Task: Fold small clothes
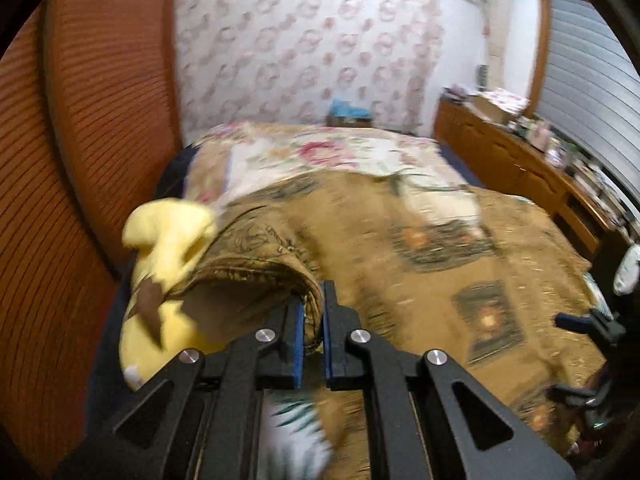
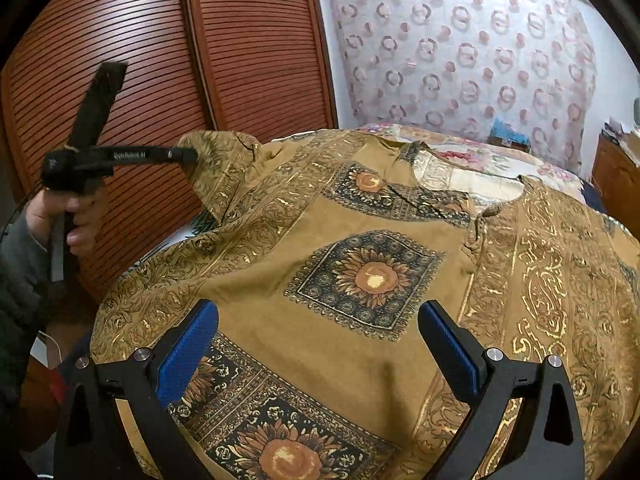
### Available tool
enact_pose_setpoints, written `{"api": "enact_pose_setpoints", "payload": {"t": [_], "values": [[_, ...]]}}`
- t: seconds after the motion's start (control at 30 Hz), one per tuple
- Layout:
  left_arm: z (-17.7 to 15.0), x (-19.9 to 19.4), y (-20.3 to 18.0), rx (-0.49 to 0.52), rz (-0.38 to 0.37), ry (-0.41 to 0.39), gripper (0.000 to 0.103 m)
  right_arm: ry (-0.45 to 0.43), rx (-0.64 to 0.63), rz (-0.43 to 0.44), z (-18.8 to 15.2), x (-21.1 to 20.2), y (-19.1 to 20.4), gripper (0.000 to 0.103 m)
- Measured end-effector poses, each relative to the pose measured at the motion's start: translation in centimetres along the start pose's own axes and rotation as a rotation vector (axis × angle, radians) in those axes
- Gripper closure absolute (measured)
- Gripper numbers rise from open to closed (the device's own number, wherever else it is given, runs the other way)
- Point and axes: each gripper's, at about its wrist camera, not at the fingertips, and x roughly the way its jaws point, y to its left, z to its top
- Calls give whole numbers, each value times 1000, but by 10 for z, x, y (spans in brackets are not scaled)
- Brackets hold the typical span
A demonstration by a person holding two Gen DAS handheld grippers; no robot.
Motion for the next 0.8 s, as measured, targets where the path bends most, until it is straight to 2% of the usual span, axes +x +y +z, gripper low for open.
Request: {"api": "enact_pose_setpoints", "payload": {"t": [0.23,0.3,0.37,0.47,0.5,0.67,0.73,0.8], "values": [[4,6,-64,131,-108,28,95,-12,29,-22,-5,-7,-9,3],[-2,6,-72,148,-129,38,89,-15,36,-29,-7,-10,-13,3],[-8,6,-78,164,-136,51,88,-16,48,-37,-8,-12,-16,3],[-13,5,-79,179,-113,63,71,-10,69,-40,-8,-11,-22,3],[-17,4,-77,182,-103,62,60,-10,73,-43,-8,-11,-23,3],[-37,13,-62,177,-66,110,45,-8,76,-49,-5,-8,-21,3],[-46,23,-57,171,-40,141,32,-8,69,-48,-2,-7,-19,3],[-56,31,-50,169,-21,169,25,-10,55,-51,2,-6,-17,3]]}}
